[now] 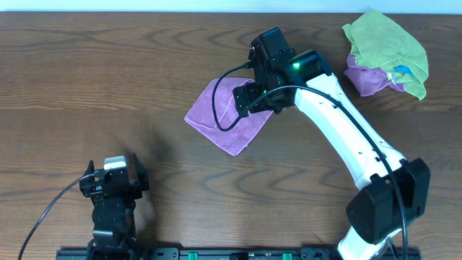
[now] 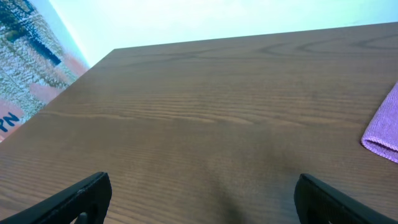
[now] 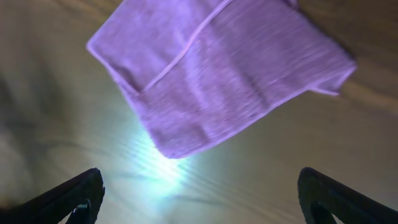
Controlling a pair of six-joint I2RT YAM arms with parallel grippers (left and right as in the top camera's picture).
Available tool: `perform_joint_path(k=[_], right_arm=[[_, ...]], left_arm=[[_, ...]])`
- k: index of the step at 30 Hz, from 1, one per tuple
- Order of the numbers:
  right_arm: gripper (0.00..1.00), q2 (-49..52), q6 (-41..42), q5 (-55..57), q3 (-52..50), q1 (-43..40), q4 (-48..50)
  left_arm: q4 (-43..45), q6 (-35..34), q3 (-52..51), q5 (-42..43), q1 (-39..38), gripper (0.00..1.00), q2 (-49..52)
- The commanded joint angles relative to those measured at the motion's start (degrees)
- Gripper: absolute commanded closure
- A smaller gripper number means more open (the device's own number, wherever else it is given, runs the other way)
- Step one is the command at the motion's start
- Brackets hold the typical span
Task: Fold the cloth
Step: 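Drag the pink cloth with the right gripper toward the table center, then reach the left gripper toward the pink cloth held by the right gripper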
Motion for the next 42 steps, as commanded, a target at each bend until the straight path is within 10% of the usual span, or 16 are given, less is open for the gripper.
perform_joint_path(k=[1, 13, 42], right_arm=[[0.01, 0.09, 1.31, -3.61, -2.56, -0.48, -0.37], [0.01, -7.1, 7.69, -12.66, -27.36, -0.57, 17.51], [0.04, -5.73, 25.59, -17.09, -39.23, -0.35, 37.35]], left_arm=[[-1.44, 0.17, -0.92, -0.39, 0.04, 0.05, -0.33], [-1.44, 0.17, -0.92, -0.39, 0.04, 0.05, -0.33], [-1.44, 0.15, -0.92, -0.39, 0.04, 0.05, -0.33]])
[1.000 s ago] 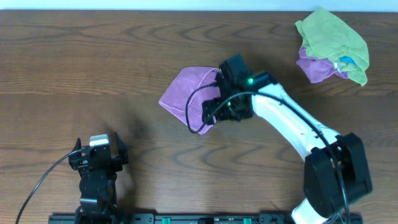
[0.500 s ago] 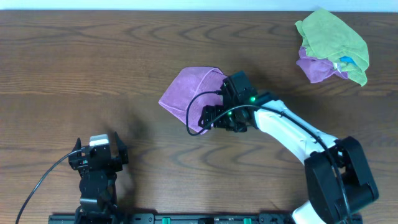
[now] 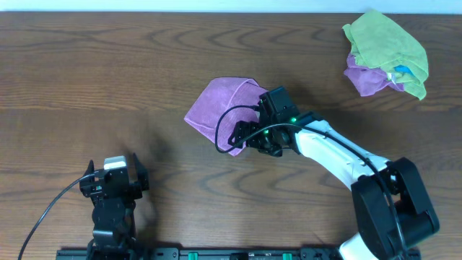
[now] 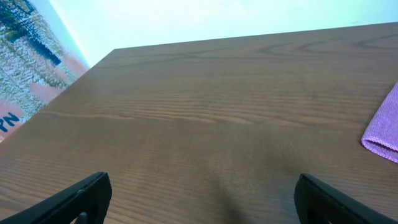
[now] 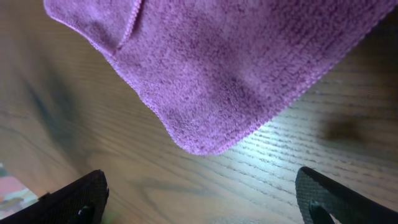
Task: Fold the cloth
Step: 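Reach the left gripper toward the pink cloth held by the right gripper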
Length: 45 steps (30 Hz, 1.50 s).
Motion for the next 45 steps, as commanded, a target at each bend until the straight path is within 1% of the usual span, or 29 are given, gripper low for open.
perform_joint_path(k=[1, 18, 23, 26, 28, 31, 37, 40, 43, 44, 45], right_arm=[[0.04, 0.42, 1.49, -0.74, -0.15, -0.35, 0.81], [0.05, 0.46, 3.21, 1.49, -0.15, 1.22, 1.14], [0.06, 2.38, 4.76, 1.77, -0.15, 1.2, 2.97], [0.07, 4.59, 5.33, -0.81, -0.15, 1.2, 4.42], [0.07, 5.92, 6.43, -1.53, -0.15, 1.2, 5.42], [0.09, 6.54, 6.45, -1.9, -0.15, 1.22, 6.67], [0.22, 8.02, 8.26, -1.66, -0.15, 1.31, 8.46], [0.25, 10.51, 9.44, -2.34, -0.15, 1.49, 10.38], [0.26, 12.87, 10.05, -3.5, -0.15, 1.49, 12.35], [0.28, 13.25, 10.08, -3.76, -0.15, 1.46, 12.9], [0.32, 13.49, 10.12, -3.78, -0.15, 1.46, 13.53]], left_arm=[[-1.42, 0.17, -0.92, -0.42, 0.04, 0.05, -0.33], [-1.38, -0.48, -0.92, 0.26, 0.04, 0.05, -0.33], [-1.42, -0.52, -0.92, 5.97, 0.04, 0.05, -0.33], [-1.57, -1.86, -0.92, 10.56, 0.04, 0.05, -0.33], [-1.62, -4.09, -0.92, 13.46, 0.04, 0.05, -0.33], [-1.73, -8.0, -0.92, 15.45, 0.04, 0.05, -0.33], [2.14, -18.82, -0.92, 20.35, 0.04, 0.05, -0.33], [3.3, -24.06, -0.92, 20.9, 0.04, 0.05, -0.33], [4.68, -27.78, -0.92, 21.18, 0.04, 0.05, -0.33], [4.63, -28.28, -0.92, 21.46, 0.04, 0.05, -0.33], [4.46, -28.74, -0.92, 22.27, 0.04, 0.05, -0.33]])
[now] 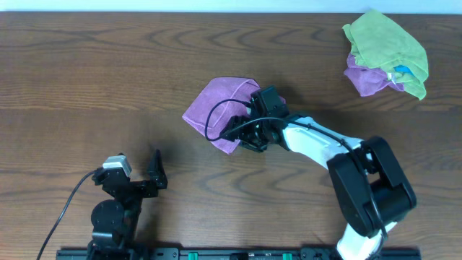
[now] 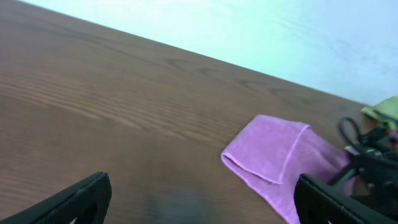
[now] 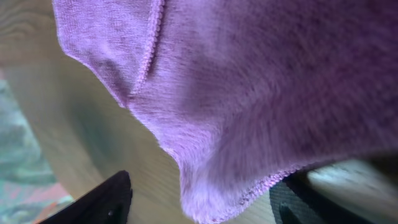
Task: Fold the cloth
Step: 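Reach the left gripper toward the pink cloth held by the right gripper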
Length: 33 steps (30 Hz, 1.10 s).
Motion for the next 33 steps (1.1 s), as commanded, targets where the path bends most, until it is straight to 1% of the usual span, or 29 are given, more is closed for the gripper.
perform_joint_path(k=[1, 2, 4, 5, 8, 12, 14, 16, 19, 22, 27, 29, 32, 33], right_arm=[[0.38, 3.98, 1.33, 1.49, -1.14, 0.55, 0.2], [0.44, 3.96, 1.33, 1.49, -1.14, 0.52, 0.59], [0.61, 3.96, 1.33, 1.7, -1.14, 0.52, 0.79], [0.67, 3.96, 1.31, 1.75, -1.14, 0.46, 0.76], [0.99, 3.93, 1.31, 1.86, -1.14, 0.15, 0.76], [0.99, 2.64, 0.96, 1.66, -1.11, -0.81, -0.2], [0.99, 1.03, -0.04, 2.14, -1.11, -1.44, -1.4], [0.99, -1.46, -0.9, 3.96, -1.11, -2.01, -3.85], [0.99, -5.44, -2.99, 6.21, -1.11, -2.75, -7.54], [0.99, -8.48, -4.35, 8.02, -1.11, -3.02, -10.45], [0.99, -9.92, -4.7, 8.48, -1.11, -2.99, -12.28], [0.99, -9.92, -4.7, 8.48, -1.11, -2.99, -12.96], [0.99, -9.92, -4.72, 8.33, -1.11, -3.02, -13.79], [0.99, -9.92, -4.7, 7.96, -1.11, -3.02, -13.92]], left_arm=[[0.2, -4.96, -0.37, 3.21, 0.04, 0.05, -0.33], [0.26, -5.84, -0.37, 4.2, 0.04, 0.05, -0.33], [0.48, -10.25, -0.37, 4.63, 0.04, 0.05, -0.33], [0.52, -11.93, -0.37, 4.63, 0.04, 0.05, -0.33], [1.73, -15.5, -0.37, 4.92, 0.04, 0.05, -0.33], [6.23, -19.56, -0.26, 5.66, 0.04, 0.04, -0.26], [6.6, -22.4, 0.33, 5.73, 0.04, 0.04, 0.33], [6.6, -25.64, 1.27, 7.76, 0.04, 0.04, 2.27], [6.62, -29.42, 3.98, 11.8, 0.04, 0.04, 8.02], [6.6, -30.49, 9.11, 14.78, 0.04, 0.04, 17.38], [4.17, -30.25, 22.53, 22.64, 0.04, 0.04, 38.42], [3.34, -29.97, 27.8, 27.1, 0.04, 0.04, 46.93], [3.8, -30.03, 34.82, 37.99, 0.04, 0.05, 60.92], [4.94, -30.49, 35.43, 38.56, 0.04, 0.04, 63.93]])
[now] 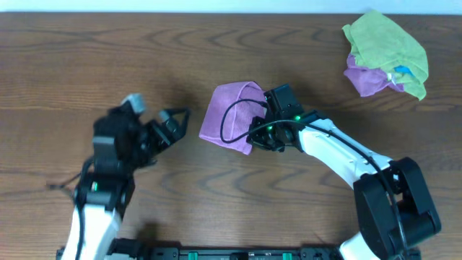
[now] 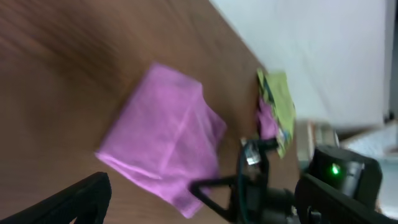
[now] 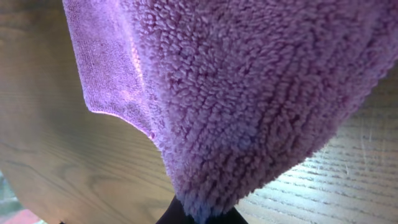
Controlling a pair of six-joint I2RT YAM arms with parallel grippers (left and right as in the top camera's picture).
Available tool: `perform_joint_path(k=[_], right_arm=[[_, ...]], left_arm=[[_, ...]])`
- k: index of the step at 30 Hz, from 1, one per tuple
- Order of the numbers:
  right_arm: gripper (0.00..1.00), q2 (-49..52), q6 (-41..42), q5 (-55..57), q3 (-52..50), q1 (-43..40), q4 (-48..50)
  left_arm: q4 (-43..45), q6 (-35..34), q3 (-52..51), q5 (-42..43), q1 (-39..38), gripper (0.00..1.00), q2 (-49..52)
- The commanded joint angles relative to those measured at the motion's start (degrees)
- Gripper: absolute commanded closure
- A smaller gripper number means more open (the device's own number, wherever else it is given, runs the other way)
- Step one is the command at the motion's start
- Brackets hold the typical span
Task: Fold the cloth
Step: 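Reach the left gripper toward the pink cloth held by the right gripper, then grasp the pink cloth's left edge with the left gripper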
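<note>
The purple cloth (image 1: 229,114) lies folded over in the middle of the wooden table. My right gripper (image 1: 254,141) is shut on its near corner, and the fleece (image 3: 236,87) fills the right wrist view above the pinched fingertips (image 3: 202,218). To the left of the cloth my left gripper (image 1: 177,118) stands open above the table, a short way from the cloth's left edge. The left wrist view is blurred; it shows the cloth (image 2: 165,134) ahead between the spread fingers (image 2: 62,202), with my right gripper (image 2: 249,186) at the cloth's near corner.
A heap of a green cloth over a purple one (image 1: 386,50) sits at the table's far right corner, also in the left wrist view (image 2: 277,102). Black cables loop around the right wrist over the cloth. Bare wood (image 1: 108,58) lies to the left.
My right gripper has shut on the cloth's near corner, and the cloth sits a little further right. My left arm has come up from the front edge to just left of the cloth.
My right gripper was open above the flat cloth, with the left arm parked at the front left. Then the right gripper was low at the near corner, then open around it while the left arm turned toward the cloth. Now the corner is gripped.
</note>
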Motion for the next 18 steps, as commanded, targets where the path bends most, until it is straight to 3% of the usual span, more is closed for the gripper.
perform_joint_path(k=[1, 6, 18], right_arm=[[0.99, -0.39, -0.83, 0.04, -0.13, -0.33, -0.7], [0.99, -0.39, -0.83, 0.07, -0.13, -0.33, -2.12], [0.99, -0.39, -0.79, 0.04, -0.13, -0.33, -2.12]], left_arm=[[2.51, -1.84, 2.97, 9.4, 0.02, 0.05, 8.59], [9.92, -5.51, 2.97, 14.8, -0.17, 0.04, 19.04], [16.17, -14.38, 2.97, 14.67, -7.3, 0.04, 34.18]])
